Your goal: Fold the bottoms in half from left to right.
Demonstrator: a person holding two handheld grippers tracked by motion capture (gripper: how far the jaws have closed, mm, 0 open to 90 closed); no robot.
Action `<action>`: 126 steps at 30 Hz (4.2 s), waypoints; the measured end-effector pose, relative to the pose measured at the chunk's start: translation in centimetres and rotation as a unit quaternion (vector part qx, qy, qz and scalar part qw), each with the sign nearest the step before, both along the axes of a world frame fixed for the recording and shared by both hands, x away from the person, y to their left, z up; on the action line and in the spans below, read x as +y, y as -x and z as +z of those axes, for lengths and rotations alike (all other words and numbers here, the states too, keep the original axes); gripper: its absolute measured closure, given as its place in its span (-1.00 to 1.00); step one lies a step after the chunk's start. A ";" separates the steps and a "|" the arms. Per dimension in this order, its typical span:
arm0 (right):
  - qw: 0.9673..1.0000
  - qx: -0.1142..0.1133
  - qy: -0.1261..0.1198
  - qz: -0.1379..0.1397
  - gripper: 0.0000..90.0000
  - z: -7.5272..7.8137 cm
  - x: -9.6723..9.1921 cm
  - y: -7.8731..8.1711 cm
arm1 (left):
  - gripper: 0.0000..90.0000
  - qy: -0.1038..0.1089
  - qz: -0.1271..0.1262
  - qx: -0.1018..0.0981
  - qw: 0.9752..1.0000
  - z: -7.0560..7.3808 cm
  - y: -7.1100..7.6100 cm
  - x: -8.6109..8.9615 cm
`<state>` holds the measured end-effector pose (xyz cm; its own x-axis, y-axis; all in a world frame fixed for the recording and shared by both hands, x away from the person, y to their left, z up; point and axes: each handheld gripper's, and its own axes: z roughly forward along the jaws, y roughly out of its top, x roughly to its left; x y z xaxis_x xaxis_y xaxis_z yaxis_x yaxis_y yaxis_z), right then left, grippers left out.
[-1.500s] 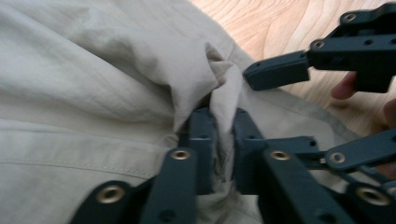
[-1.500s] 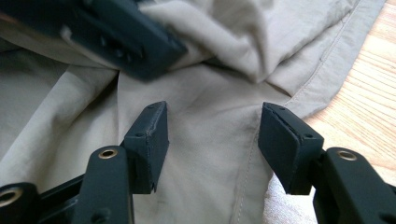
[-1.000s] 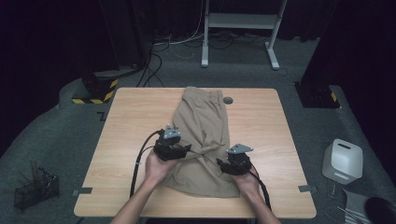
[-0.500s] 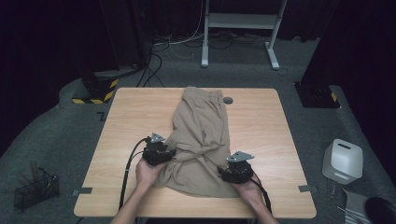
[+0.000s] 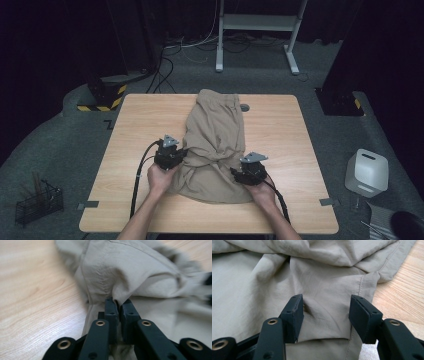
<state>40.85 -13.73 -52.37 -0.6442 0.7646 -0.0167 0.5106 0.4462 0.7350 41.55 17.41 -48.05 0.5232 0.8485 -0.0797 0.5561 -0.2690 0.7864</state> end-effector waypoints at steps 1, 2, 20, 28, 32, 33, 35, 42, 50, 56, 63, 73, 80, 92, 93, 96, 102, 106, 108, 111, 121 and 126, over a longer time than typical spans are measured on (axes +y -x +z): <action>1.000 0.000 0.000 0.000 0.00 0.0 0.0 0.0 | 0.91 0.004 -0.012 -0.008 1.000 0.5 0.6 -0.1; 1.000 0.000 0.000 0.000 0.00 0.0 0.0 0.0 | 0.91 0.009 -0.023 -0.013 1.000 1.0 1.3 -0.4; 1.000 0.006 0.008 -0.002 0.03 0.2 -1.2 1.3 | 0.93 -0.078 -0.073 0.028 0.994 -3.3 1.1 -6.3; 1.000 0.002 0.004 -0.019 0.03 0.1 -0.4 -1.5 | 0.93 -0.067 -0.100 0.013 0.993 -2.3 2.0 -7.9; 1.000 -0.001 0.003 -0.018 0.03 0.1 -0.8 -0.7 | 0.88 -0.083 -0.135 0.020 0.987 -2.8 3.8 -9.7; 1.000 0.000 0.003 -0.020 0.03 0.1 -1.0 -0.5 | 0.83 -0.082 -0.136 0.022 0.987 -3.0 3.9 -9.9; 1.000 0.003 0.004 -0.025 0.02 0.2 -1.4 -0.1 | 0.72 -0.065 -0.136 0.028 0.988 -2.9 4.0 -9.9; 0.999 0.002 -0.021 -0.035 0.03 1.6 -3.2 0.7 | 0.16 -0.020 -0.119 -0.005 0.993 -0.4 4.7 -7.7; 0.997 -0.019 -0.059 -0.046 0.09 3.7 -4.0 0.3 | -0.06 0.014 -0.065 -0.011 0.998 1.3 3.7 -3.8; 0.997 -0.019 -0.062 -0.038 0.10 4.5 -2.7 -0.5 | -0.08 -0.011 0.002 0.017 1.000 -0.4 1.8 -1.2; 0.999 0.005 -0.053 -0.001 0.04 3.6 -1.5 -0.3 | -0.12 -0.018 0.038 0.045 0.998 -2.6 1.3 0.7; 0.999 0.019 -0.010 0.025 0.00 1.6 -4.0 3.2 | -0.16 -0.014 0.045 0.021 0.999 -4.5 1.9 0.9; 0.999 0.009 -0.047 -0.021 0.03 2.4 -4.0 1.5 | -0.24 -0.036 0.050 0.007 0.998 -4.7 2.1 0.4; 0.994 0.066 -0.077 -0.043 0.26 0.8 -0.2 -2.6 | -0.29 -0.039 0.054 0.009 0.998 -4.6 2.0 0.4; 0.995 0.068 -0.069 -0.040 0.37 0.7 0.0 -2.7 | -0.29 -0.039 0.054 0.009 0.998 -4.6 2.0 0.4; 0.996 0.065 -0.059 -0.032 0.68 0.6 0.1 -2.7 | -0.29 -0.038 0.055 0.009 0.998 -4.7 2.0 0.4; 0.997 0.048 -0.062 -0.020 0.99 1.5 -0.7 -2.5 | -0.29 -0.039 0.055 0.009 0.998 -4.7 2.0 0.4; 0.997 0.016 -0.065 -0.034 0.99 3.3 -2.1 -2.1 | -0.29 -0.038 0.054 0.009 0.998 -4.7 2.0 0.4; 0.997 0.004 -0.066 -0.041 0.99 4.0 -3.0 -2.1 | -0.30 -0.040 0.053 0.008 0.998 -4.7 2.0 0.4; 0.996 -0.011 -0.066 -0.063 0.99 4.8 -4.4 -2.2 | -0.30 -0.040 0.053 0.008 0.998 -4.6 2.0 0.4; 0.993 0.036 -0.034 -0.103 0.43 1.8 -5.8 -3.3 | -0.32 -0.044 0.051 0.007 0.998 -4.7 2.0 0.3; 0.996 0.017 -0.043 -0.076 0.32 3.1 -5.6 -0.9 | -0.32 -0.044 0.051 0.008 0.998 -4.7 2.0 0.3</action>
